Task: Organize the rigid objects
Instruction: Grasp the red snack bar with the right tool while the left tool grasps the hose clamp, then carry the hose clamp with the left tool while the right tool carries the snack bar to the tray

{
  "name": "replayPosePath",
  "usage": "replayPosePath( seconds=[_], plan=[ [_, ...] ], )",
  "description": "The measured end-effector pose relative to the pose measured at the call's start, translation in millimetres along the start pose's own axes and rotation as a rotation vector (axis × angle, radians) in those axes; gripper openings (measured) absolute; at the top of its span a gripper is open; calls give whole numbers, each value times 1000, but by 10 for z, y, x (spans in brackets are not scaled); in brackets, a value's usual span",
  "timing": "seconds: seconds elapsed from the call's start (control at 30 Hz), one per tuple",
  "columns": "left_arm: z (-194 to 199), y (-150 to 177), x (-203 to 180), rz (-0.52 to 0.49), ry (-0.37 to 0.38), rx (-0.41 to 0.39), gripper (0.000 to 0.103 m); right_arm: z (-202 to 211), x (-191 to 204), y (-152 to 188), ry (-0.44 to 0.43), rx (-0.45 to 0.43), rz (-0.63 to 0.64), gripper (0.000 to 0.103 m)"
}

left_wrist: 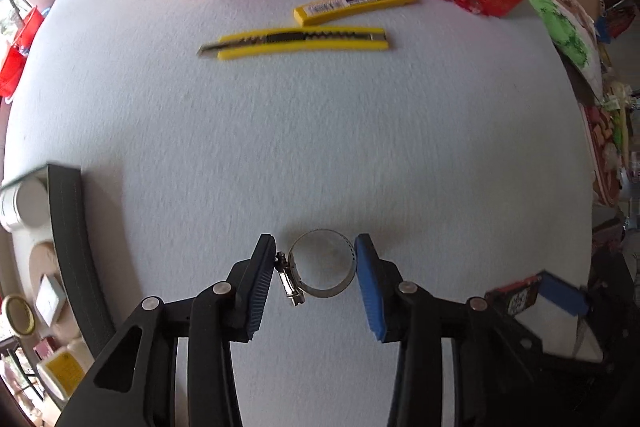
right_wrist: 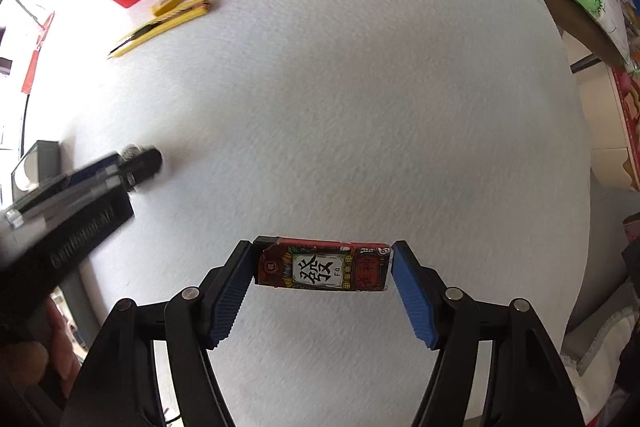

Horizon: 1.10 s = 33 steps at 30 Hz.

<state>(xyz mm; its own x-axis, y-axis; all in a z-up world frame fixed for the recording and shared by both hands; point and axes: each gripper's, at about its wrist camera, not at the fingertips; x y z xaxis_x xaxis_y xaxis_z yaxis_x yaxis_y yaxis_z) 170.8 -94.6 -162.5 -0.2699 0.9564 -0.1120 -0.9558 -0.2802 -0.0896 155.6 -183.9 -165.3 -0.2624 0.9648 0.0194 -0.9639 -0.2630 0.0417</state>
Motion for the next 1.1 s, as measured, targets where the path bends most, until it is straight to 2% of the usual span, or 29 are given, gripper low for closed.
replayPosePath(
  seconds=[0.03, 0.07, 0.2, 0.4, 0.53, 0.6, 0.77, 0.83, 0.93, 1.1],
  plan=[
    [42, 95, 23, 1, 10, 1, 44, 17, 33, 41, -2, -1, 9, 70],
    [79, 205, 45, -4, 17, 3, 44, 69, -106, 16, -3, 1, 19, 70],
    [271, 573, 52, -54, 43, 2, 44, 71, -51, 198, 1, 14, 51, 70],
    [546, 1116, 112, -76, 92, 5, 44, 92, 13, 556, 10, 43, 92, 70],
    [737, 1304, 375, -101, 99, -14, 44, 99, 250, 659, 13, 47, 147, 70],
    [729, 1190, 496, -106, 90, -28, 44, 153, 300, 686, 14, 45, 181, 70],
    [892, 1345, 765, -60, 68, -62, 44, 333, 556, 723, 11, 28, 268, 70],
    [941, 1438, 807, -34, 53, -80, 44, 537, 466, 821, 8, 13, 301, 70],
    [964, 1489, 893, 20, 38, -103, 44, 669, 656, 854, -2, -9, 348, 70],
    [1095, 1684, 1292, 139, 14, -135, 44, 816, 1154, 916, -20, -30, 440, 70]
  ],
)
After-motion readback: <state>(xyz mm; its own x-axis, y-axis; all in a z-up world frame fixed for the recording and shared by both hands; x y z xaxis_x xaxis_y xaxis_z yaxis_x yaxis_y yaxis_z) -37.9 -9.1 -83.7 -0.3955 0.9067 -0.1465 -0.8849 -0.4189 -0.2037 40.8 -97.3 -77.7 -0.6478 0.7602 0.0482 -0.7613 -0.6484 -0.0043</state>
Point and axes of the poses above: each gripper's, at about its wrist camera, not at the fingertips, and z roughly against the way its jaws point, x to its left, y to its underside, and after that the axes turned 9 degrees about -z, right-handed
